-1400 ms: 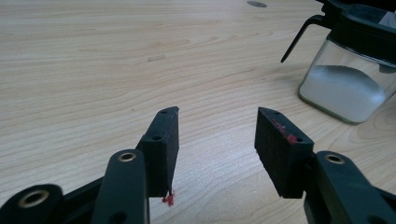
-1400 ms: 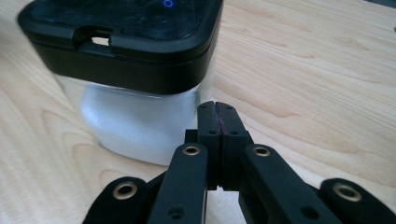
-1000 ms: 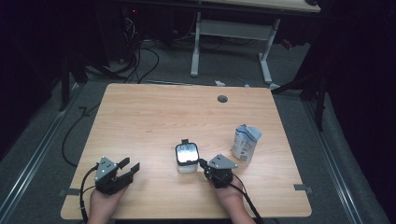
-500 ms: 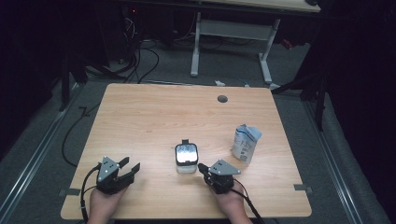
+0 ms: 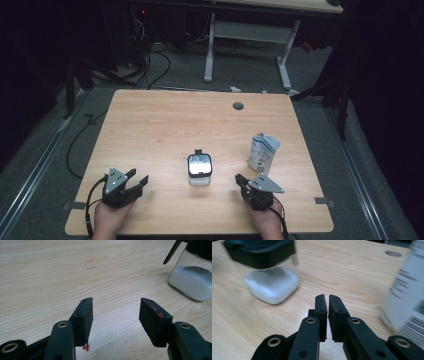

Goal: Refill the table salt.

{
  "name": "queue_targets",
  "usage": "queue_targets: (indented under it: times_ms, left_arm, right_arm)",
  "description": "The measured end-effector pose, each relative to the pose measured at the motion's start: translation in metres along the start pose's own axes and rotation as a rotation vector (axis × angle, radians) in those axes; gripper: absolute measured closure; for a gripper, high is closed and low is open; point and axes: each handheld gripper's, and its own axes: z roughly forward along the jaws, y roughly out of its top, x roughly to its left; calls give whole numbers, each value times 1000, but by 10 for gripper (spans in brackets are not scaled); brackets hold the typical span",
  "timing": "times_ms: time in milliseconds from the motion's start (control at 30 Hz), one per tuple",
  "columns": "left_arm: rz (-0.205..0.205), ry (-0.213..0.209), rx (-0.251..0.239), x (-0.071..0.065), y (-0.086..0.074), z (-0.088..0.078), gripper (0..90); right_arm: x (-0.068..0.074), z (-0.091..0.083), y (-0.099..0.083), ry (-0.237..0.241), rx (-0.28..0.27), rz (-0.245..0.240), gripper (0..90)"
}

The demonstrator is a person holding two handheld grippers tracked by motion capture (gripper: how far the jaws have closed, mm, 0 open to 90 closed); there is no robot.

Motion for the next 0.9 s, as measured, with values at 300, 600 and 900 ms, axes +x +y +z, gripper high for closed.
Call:
queue_targets:
  times_ms: [300, 600, 900]
  left_arm:
    - [-11, 4, -6, 1, 2, 1, 442]
    - [3, -5, 1, -1, 1, 2, 437]
    - [-4, -14, -1, 0, 0, 0, 438]
  right_arm:
    - [-8, -4, -6, -32, 8, 13, 811]
    - [-7, -4, -5, -28, 5, 19, 776]
    - [-7, -2, -4, -21, 5, 20, 777]
